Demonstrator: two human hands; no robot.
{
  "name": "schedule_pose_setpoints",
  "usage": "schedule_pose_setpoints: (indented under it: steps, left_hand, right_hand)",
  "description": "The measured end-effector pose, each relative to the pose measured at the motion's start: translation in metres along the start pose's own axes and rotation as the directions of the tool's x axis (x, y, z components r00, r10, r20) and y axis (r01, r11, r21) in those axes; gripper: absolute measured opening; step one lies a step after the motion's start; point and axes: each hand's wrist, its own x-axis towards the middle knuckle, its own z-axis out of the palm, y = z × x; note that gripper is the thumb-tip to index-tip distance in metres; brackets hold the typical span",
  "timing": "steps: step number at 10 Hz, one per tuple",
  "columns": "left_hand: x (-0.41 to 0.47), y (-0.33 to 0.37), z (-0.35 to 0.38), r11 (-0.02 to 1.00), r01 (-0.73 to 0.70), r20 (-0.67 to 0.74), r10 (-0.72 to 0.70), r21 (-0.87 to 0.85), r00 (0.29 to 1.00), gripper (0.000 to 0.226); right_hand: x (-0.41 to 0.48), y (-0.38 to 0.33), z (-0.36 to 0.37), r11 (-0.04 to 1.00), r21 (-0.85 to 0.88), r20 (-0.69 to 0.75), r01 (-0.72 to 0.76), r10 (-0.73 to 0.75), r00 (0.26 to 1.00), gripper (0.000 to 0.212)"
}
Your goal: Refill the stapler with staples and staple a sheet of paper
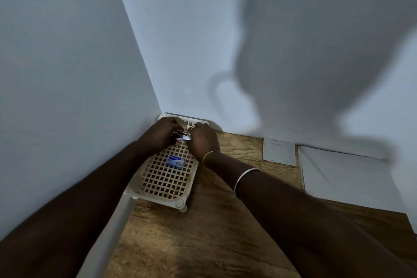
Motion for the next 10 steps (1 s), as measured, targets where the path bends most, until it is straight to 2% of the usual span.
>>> schedule_pose_setpoints:
  steps: [6, 7, 9, 10]
  left_hand:
    - [0.004, -0.008, 0.009, 1.0, 0.021, -0.058, -0.022, -0.016, 0.998, 0.03]
    - [0.004, -0.01, 0.012, 1.0, 0.015, -0.052, -0.016, -0.016, 0.998, 0.036]
    - [-0.003, -0.006, 0.01, 0.997, 0.035, -0.059, -0.039, -0.063, 0.998, 0.062]
    - [-0.008, 0.002, 0.009, 0.999, 0.019, -0.104, -0.024, -0.042, 0.994, 0.057]
  right_hand:
    - [0.0, -0.001, 0.012, 0.988, -0.155, 0.004, -0.024, 0.025, 1.0, 0.015]
    - [-0.002, -0.004, 0.01, 0.986, -0.167, 0.016, -0.026, 0.029, 0.999, 0.016]
    - [-0.01, -0.003, 0.0, 0.99, -0.139, 0.045, -0.035, 0.042, 0.998, 0.018]
    - [-0.017, -0.001, -0.008, 0.992, -0.118, 0.032, -0.041, 0.045, 0.998, 0.02]
